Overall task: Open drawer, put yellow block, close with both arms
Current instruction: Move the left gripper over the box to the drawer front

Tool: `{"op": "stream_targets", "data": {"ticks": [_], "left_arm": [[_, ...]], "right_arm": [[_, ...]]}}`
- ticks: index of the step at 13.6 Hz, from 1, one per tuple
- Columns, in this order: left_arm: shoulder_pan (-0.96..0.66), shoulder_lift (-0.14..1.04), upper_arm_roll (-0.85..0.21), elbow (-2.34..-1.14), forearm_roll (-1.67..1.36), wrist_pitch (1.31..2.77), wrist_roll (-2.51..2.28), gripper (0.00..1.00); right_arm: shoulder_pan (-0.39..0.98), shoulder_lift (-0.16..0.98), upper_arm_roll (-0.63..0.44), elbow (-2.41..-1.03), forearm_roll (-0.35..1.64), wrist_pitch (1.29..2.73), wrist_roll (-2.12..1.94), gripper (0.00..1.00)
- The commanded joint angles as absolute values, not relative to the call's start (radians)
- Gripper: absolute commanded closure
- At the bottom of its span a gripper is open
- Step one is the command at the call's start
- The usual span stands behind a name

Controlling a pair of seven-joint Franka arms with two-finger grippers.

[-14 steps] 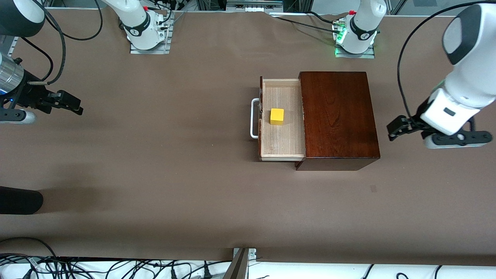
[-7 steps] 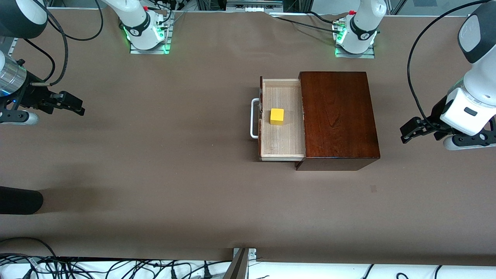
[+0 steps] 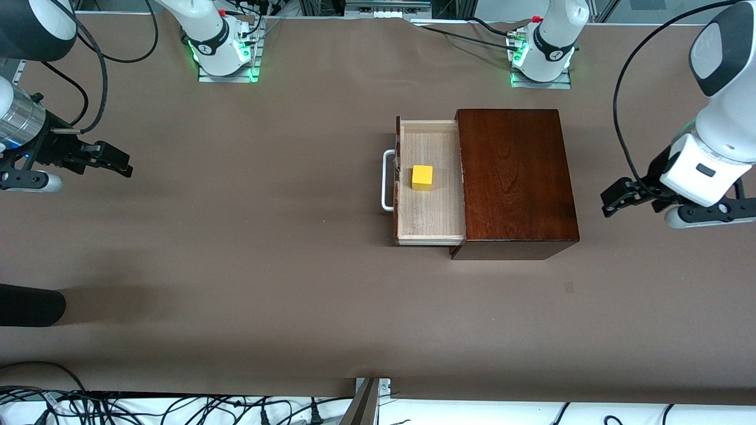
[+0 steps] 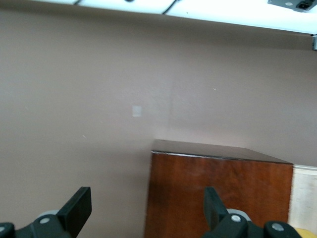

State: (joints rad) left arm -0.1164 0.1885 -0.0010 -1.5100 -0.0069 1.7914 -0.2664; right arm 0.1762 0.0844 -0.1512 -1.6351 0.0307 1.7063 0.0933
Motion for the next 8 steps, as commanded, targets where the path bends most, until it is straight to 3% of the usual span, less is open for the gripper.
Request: {"op": "stream_targets", "data": {"ticks": [1,8], "left_arm": [[-0.132,0.204,-0.038,-1.473,-0.043,1.75,-0.381,0.0],[-0.326,0.27,-0.078,-1.476,-0.041,1.73,-0.893,0.0]], "right_arm": [[0.17,0.084,-0.14,-1.638,0.017,1.709,0.121,0.0],[0.17,0.089,-0.138,-1.634,0.011,1.709,0.123,0.0]]}}
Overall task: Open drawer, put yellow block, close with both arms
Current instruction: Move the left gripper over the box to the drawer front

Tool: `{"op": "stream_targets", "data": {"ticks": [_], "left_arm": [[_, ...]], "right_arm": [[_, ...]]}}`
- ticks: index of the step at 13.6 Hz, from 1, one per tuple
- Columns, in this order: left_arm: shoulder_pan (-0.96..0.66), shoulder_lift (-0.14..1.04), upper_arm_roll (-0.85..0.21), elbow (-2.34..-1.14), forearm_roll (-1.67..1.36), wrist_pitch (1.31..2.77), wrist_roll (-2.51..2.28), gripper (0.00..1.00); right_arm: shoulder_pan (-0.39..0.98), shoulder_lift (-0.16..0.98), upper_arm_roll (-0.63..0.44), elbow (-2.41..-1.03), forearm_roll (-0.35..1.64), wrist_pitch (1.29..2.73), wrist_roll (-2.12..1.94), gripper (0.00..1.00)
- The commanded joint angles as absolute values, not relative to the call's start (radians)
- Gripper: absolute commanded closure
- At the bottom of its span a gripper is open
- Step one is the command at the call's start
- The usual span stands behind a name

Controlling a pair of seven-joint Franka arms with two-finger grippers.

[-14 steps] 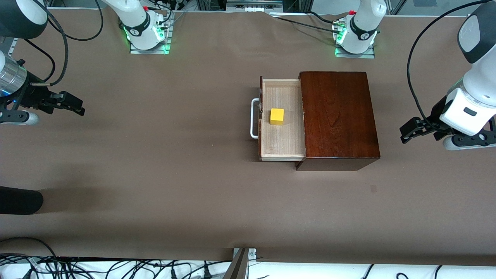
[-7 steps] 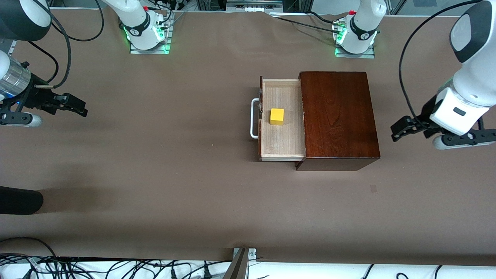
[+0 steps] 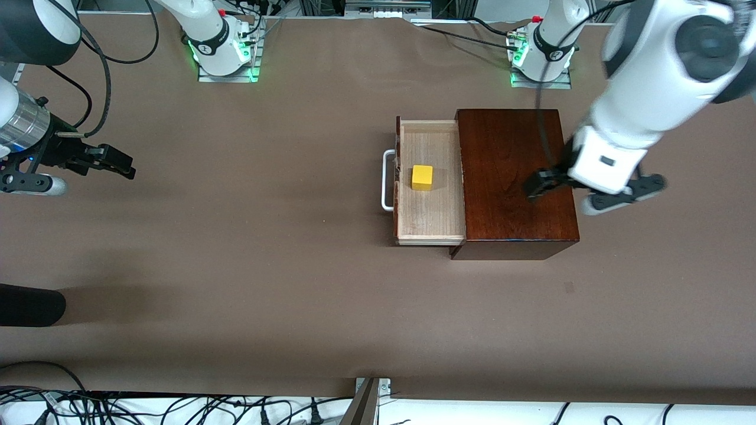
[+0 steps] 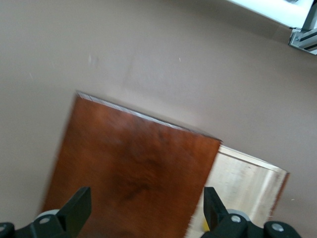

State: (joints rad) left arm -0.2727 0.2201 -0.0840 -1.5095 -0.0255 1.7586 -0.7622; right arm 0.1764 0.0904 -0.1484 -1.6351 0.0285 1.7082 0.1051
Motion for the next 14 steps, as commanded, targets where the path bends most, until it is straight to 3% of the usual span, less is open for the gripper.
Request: {"op": "stream_targets", "data": {"ticks": [1,8,14], "left_arm": [[-0.365,0.284,-0.077,-1.476,-0.041,1.73,-0.976,0.0],[-0.618,0.426,-0.075,-1.465,-0.031,1.741,-1.425,0.0],[-0.758,0.561,-0.072,-1.359,-0.031,1.767,-1.658,0.0]], "right_arm": [[0.169,0.089,-0.138,-1.634,0.012,1.709,0.123,0.0],[0.167,0.092,-0.14,-1.634,0.012,1.713,0.124,0.0],[0.166,0.101,-0.141,-1.634,0.014,1.713,0.124,0.0]]}}
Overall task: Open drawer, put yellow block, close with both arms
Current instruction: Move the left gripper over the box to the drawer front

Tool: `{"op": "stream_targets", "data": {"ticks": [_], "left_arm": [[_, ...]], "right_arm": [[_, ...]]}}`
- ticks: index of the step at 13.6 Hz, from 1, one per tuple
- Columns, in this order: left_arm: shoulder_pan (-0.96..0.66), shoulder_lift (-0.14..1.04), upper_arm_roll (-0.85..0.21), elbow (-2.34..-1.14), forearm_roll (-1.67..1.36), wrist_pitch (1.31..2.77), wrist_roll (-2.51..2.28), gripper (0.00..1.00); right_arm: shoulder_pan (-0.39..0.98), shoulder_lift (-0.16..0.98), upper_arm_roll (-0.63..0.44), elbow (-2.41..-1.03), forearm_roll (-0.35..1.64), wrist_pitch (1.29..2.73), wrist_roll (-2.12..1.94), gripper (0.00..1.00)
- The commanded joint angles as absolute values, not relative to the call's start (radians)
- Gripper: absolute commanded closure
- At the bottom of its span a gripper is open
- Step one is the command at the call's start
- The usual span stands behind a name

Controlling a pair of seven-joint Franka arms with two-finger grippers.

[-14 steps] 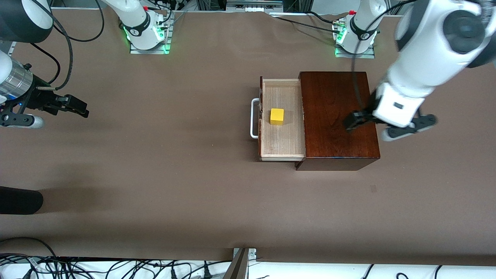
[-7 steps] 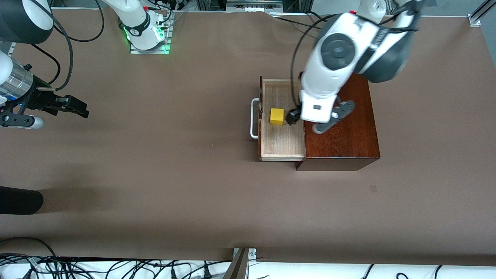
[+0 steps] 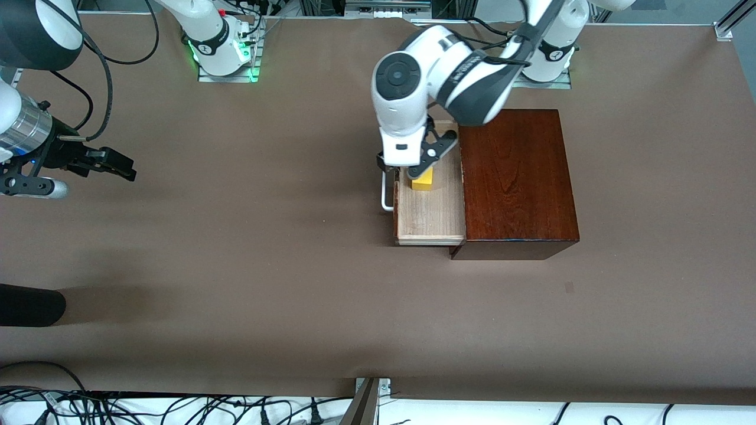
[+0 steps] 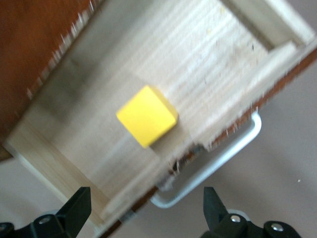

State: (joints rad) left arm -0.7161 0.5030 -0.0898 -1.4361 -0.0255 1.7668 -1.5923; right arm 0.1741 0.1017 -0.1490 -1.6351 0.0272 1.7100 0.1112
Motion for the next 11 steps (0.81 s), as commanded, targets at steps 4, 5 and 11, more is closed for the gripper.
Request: {"op": "stream_targets", "data": {"ticks": [4,5,11], "left_arm": [[-0.767,0.639,-0.068,-1.292,-0.032,1.807,-1.696,0.0],[-0.773,0.655,-0.069,-1.275,-0.032,1.807,-1.727,0.0],[-0.802,0.716,-0.061,-1.239,-0.031,1.819,-1.816,0.03]], "right_arm": [[0.166,0.101,-0.141,-1.634,0.012,1.713,0.123,0.0],[0.166,0.101,-0.141,-1.634,0.012,1.713,0.123,0.0],[0.166,0.103,-0.141,-1.634,0.012,1.71,0.114,0.0]]}}
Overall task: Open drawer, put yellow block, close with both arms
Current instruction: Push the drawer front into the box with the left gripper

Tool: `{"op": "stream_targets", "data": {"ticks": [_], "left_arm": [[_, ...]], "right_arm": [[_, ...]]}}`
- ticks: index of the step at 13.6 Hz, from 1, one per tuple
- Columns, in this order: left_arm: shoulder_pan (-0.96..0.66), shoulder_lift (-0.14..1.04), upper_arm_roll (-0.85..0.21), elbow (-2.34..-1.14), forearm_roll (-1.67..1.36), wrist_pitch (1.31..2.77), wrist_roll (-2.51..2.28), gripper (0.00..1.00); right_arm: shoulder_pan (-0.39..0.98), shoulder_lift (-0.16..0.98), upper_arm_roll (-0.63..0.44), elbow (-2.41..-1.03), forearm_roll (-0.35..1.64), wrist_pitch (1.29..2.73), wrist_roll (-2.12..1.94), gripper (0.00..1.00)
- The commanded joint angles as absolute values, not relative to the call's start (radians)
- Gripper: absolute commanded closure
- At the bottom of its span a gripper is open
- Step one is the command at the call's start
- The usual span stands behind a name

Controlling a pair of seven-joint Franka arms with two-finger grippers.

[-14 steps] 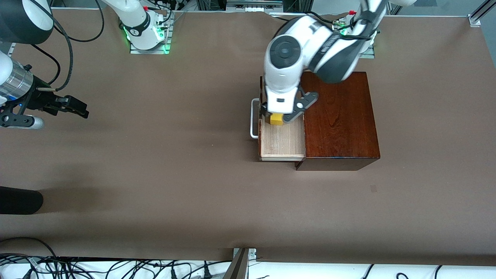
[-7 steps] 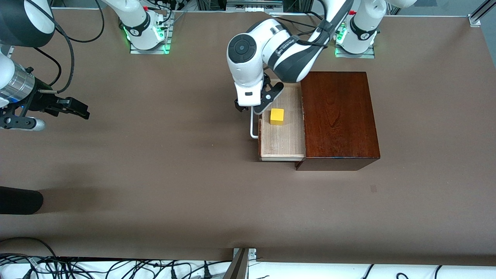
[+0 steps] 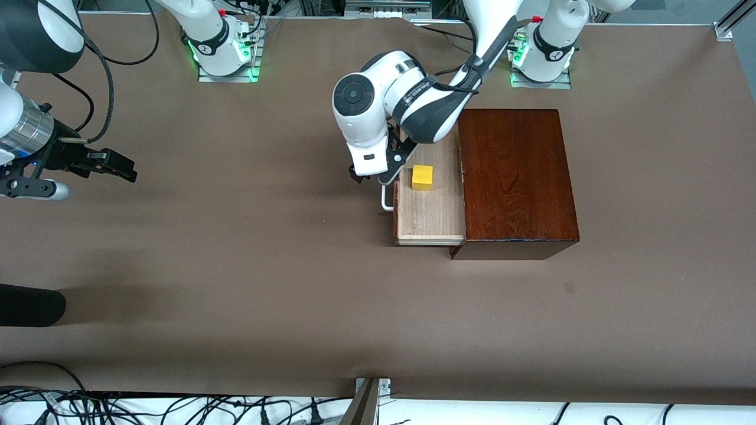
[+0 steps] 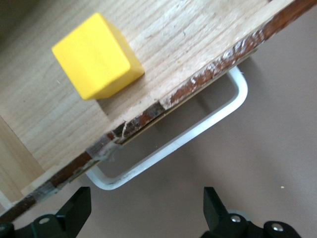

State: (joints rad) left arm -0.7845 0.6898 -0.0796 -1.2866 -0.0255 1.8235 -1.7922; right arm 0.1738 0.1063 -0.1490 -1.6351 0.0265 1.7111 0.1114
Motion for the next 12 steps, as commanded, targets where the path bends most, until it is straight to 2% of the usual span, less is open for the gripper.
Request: {"op": "stream_targets", "data": {"ticks": [1,3,4,12], "left_arm": [[-0.804,0.716,-0.063,-1.241,-0.032,1.836,-1.818,0.41],[-0.805,0.718,-0.061,-1.239,-0.031,1.841,-1.804,0.87],[-0.805,0.719,-0.061,-1.241,-0.023,1.841,-1.792,1.0],[-0.761,0.729,-0.038,-1.243,0.0,1.833,-1.786,1.0]], "right_arm": [[0.166,0.103,-0.141,-1.634,0.012,1.71,0.11,0.0],[0.164,0.103,-0.143,-1.634,0.012,1.71,0.109,0.0],[0.163,0.106,-0.143,-1.634,0.012,1.712,0.107,0.0],[0.163,0.109,-0.143,-1.634,0.012,1.71,0.107,0.0]]}}
